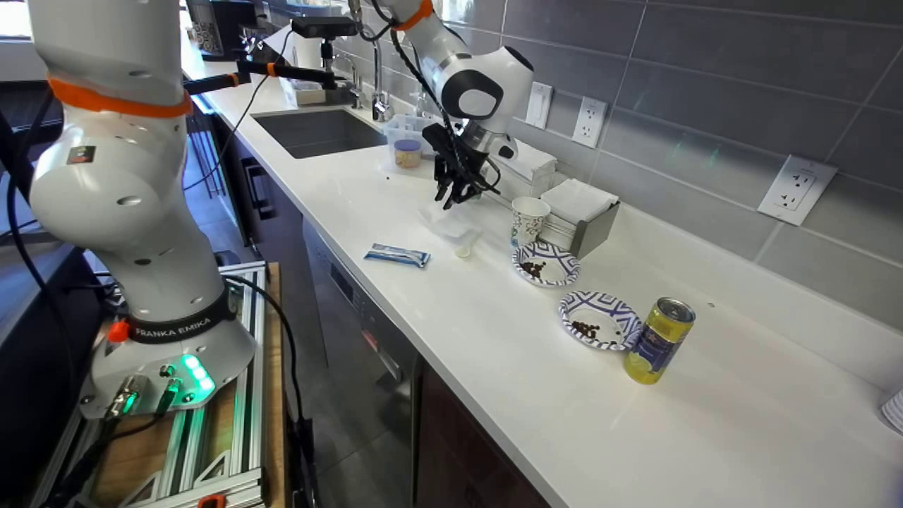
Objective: Put one paper towel on the counter, then place the white spoon on it
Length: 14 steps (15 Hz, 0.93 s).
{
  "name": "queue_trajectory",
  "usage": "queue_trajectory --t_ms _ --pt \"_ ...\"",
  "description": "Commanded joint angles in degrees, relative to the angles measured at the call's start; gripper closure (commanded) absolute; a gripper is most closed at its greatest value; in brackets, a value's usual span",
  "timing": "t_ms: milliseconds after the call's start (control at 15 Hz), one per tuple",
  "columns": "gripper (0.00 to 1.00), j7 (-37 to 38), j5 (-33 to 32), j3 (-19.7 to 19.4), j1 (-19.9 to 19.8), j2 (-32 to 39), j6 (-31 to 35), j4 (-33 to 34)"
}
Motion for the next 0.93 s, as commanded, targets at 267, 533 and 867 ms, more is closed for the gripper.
queue_trajectory --t_ms 267,533,867 --pt "0.07 -1.1 -7.7 -0.9 0.9 -3.0 2.3 -2.3" --pt "0.00 -1.0 -13.0 -1.5 0.8 -2.3 3.5 -3.7" --pt "0.00 -0.9 -15.4 -1.4 0.9 -2.0 4.9 -4.1"
